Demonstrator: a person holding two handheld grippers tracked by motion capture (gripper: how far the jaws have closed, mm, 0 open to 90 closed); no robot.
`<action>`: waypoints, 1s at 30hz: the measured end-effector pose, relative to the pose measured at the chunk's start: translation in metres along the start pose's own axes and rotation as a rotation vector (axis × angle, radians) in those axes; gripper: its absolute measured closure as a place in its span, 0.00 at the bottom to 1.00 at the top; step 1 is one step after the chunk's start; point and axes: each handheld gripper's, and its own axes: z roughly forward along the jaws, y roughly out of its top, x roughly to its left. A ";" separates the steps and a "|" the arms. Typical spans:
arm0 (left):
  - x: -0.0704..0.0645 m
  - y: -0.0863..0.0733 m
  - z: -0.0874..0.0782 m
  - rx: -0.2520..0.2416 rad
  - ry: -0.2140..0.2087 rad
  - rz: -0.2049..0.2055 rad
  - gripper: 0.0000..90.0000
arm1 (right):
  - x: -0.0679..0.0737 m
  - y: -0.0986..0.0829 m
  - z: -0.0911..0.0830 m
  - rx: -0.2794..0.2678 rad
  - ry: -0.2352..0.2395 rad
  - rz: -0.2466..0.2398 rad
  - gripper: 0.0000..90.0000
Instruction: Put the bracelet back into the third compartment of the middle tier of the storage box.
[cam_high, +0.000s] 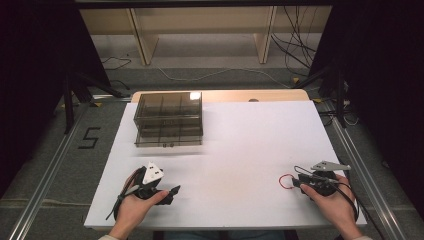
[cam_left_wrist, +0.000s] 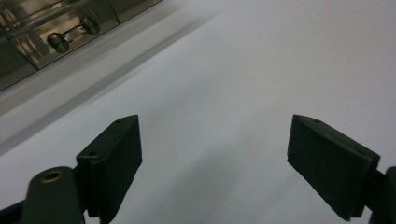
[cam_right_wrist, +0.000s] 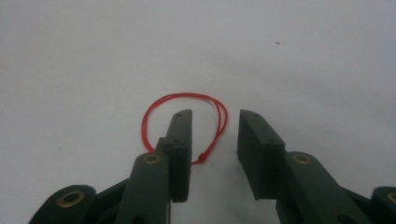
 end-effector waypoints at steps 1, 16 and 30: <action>0.000 0.000 0.000 0.000 0.000 0.000 0.20 | 0.000 0.000 0.001 0.009 0.000 0.007 0.75; -0.002 0.000 0.003 0.008 -0.006 0.013 0.20 | 0.005 0.001 0.006 0.044 -0.042 -0.042 0.91; -0.004 0.001 0.004 0.009 -0.016 0.018 0.20 | 0.001 0.001 0.006 0.023 -0.033 0.061 0.98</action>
